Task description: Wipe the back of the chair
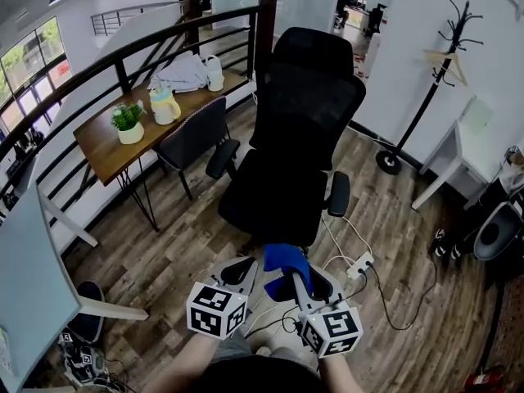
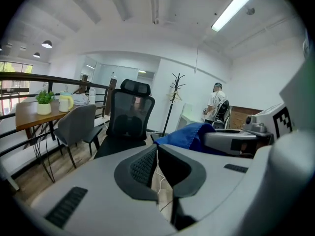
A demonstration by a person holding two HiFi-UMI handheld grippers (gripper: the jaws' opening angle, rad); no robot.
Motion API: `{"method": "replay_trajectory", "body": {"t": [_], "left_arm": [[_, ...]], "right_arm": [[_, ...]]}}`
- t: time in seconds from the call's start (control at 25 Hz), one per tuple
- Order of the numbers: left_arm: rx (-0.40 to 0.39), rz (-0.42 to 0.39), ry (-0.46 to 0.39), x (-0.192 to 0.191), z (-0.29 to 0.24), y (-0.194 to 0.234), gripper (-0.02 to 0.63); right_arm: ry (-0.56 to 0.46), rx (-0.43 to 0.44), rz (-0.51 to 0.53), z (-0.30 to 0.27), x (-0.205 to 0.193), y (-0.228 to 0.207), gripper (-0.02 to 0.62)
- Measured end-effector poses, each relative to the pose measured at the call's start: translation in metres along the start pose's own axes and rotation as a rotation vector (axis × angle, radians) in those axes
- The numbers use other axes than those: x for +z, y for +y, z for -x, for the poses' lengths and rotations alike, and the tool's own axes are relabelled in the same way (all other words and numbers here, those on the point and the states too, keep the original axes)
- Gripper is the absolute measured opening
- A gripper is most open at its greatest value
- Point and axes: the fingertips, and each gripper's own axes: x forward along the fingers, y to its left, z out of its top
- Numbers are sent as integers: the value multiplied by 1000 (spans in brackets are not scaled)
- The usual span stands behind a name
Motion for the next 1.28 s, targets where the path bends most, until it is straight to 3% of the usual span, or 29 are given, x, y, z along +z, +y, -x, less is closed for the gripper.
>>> {"method": "replay_trajectory", "body": {"t": [0.24,0.64,0.92,1.28], "left_arm": [[-67,-30,-31,60,-46,64,21],[-132,-61,-37,119,-100,168,21],[-185,-57,-31,139,-125,192,21],[-195,-83,-87,181,-163,211,21]], "right_arm": [[-34,-33,15,-90,46,-10,83],[-67,-96,38,-206,95,-13,83],[-49,-135,63,-234,109,-20,83],[-82,-160,126,-277,143,-68,83]]}}
